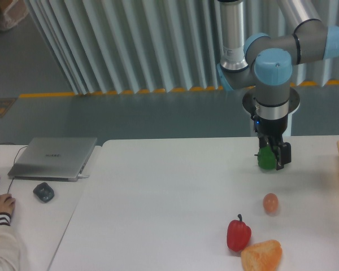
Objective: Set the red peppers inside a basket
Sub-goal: 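Open the gripper to release the green pepper onto the table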
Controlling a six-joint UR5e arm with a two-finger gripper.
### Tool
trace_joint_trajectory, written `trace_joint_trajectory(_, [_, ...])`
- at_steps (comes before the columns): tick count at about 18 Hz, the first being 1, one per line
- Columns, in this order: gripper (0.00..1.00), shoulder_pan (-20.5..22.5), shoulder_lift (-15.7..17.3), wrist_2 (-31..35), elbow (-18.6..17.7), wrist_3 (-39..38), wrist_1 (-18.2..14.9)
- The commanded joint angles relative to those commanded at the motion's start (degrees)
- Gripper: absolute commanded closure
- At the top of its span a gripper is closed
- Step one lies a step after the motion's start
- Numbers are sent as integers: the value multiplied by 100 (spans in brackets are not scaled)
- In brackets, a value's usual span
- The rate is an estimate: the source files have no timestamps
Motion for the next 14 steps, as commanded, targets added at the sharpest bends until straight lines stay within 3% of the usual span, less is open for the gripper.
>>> trace_joint_trajectory(14, [0,-79,-35,9,44,-440,61])
